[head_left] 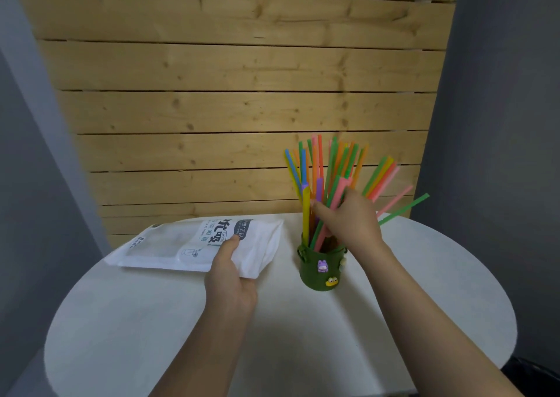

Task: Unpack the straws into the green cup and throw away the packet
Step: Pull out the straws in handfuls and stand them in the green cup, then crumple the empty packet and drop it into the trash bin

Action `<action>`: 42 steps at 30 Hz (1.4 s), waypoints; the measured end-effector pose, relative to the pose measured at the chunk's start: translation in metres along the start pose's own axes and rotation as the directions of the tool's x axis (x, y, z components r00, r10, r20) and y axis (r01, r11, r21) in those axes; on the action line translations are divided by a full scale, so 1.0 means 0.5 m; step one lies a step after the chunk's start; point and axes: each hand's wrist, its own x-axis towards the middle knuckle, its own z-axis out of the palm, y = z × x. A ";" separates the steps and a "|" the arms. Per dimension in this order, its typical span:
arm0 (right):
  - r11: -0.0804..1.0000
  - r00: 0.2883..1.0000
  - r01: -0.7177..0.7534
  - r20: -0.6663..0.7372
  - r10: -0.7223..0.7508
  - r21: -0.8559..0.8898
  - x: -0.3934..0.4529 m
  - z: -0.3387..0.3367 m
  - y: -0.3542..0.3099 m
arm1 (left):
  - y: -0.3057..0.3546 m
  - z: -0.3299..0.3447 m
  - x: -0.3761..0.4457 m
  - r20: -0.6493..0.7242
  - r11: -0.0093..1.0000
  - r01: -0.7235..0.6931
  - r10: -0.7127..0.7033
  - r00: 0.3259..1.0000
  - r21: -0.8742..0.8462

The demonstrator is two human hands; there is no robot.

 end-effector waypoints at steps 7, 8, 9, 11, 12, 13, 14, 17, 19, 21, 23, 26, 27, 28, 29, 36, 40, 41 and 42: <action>0.997 0.979 0.063 -0.198 -0.053 0.047 0.002 -0.011 -0.010 | -0.003 0.000 0.001 0.005 1.000 0.008 -0.008 1.000 0.009; 0.999 0.987 0.043 -0.157 -0.040 0.017 0.001 -0.009 -0.007 | -0.003 -0.001 0.000 0.011 1.000 0.009 -0.009 1.000 0.010; 1.000 0.993 0.021 -0.112 -0.022 -0.005 0.002 -0.006 -0.003 | -0.003 -0.001 -0.001 0.016 1.000 0.010 -0.010 1.000 0.011; 1.000 0.998 -0.008 -0.055 0.008 -0.009 -0.001 -0.003 0.003 | -0.002 -0.003 -0.002 0.021 1.000 0.011 -0.011 1.000 0.012; 1.000 0.999 -0.007 -0.051 0.007 0.013 -0.004 -0.004 0.003 | -0.001 -0.003 -0.003 0.022 1.000 0.010 -0.010 1.000 0.013; 0.999 0.998 0.007 -0.063 -0.004 0.047 -0.006 -0.004 0.003 | 0.000 -0.003 -0.003 0.023 1.000 0.007 -0.008 1.000 0.014; 0.997 0.996 0.020 -0.084 -0.013 0.080 -0.011 -0.006 0.000 | 0.001 -0.003 -0.003 0.025 1.000 0.005 -0.005 1.000 0.016; 0.985 0.985 0.054 -0.172 -0.025 0.165 -0.023 -0.016 -0.005 | 0.002 -0.002 -0.003 0.032 1.000 0.004 -0.005 0.999 0.025; 0.986 0.958 0.101 -0.278 -0.062 0.130 -0.038 -0.024 -0.011 | 0.002 -0.002 -0.002 0.035 1.000 0.004 -0.005 0.999 0.027; 0.985 0.911 0.168 -0.387 -0.143 0.030 -0.062 -0.031 -0.021 | 0.004 -0.002 -0.002 0.034 0.999 0.009 -0.010 0.999 0.031; 0.973 0.902 0.229 -0.371 -0.222 -0.026 -0.087 -0.033 -0.027 | 0.005 -0.002 -0.003 0.032 0.999 0.026 -0.028 0.999 0.038; 0.957 0.935 0.286 -0.200 -0.292 -0.057 -0.126 -0.026 -0.028 | 0.006 -0.003 -0.008 0.043 0.997 0.057 -0.059 0.997 0.044; 0.950 0.932 0.308 -0.181 -0.314 -0.059 -0.136 -0.025 -0.028 | 0.006 -0.004 -0.012 0.050 0.997 0.066 -0.068 0.996 0.050; 0.942 0.924 0.330 -0.182 -0.335 -0.056 -0.142 -0.027 -0.030 | 0.006 -0.005 -0.016 0.055 0.995 0.074 -0.078 0.995 0.059; 0.936 0.917 0.349 -0.189 -0.352 -0.048 -0.148 -0.030 -0.032 | 0.007 -0.006 -0.021 0.063 0.994 0.082 -0.086 0.994 0.068; 0.978 0.918 -0.081 0.396 -0.001 0.192 -0.170 -0.029 -0.060 | 0.029 -0.009 -0.077 0.146 0.990 0.093 -0.108 0.983 0.109; 0.859 0.903 -0.268 0.425 0.065 0.437 -0.181 -0.042 -0.078 | 0.012 -0.005 -0.126 0.222 0.985 0.112 -0.140 0.965 0.134; 0.852 0.910 -0.269 0.408 0.072 0.450 -0.180 -0.048 -0.078 | 0.009 -0.003 -0.132 0.232 0.983 0.119 -0.149 0.961 0.139; 0.845 0.912 -0.278 0.402 0.082 0.458 -0.184 -0.059 -0.077 | 0.006 -0.004 -0.141 0.233 0.981 0.121 -0.154 0.960 0.149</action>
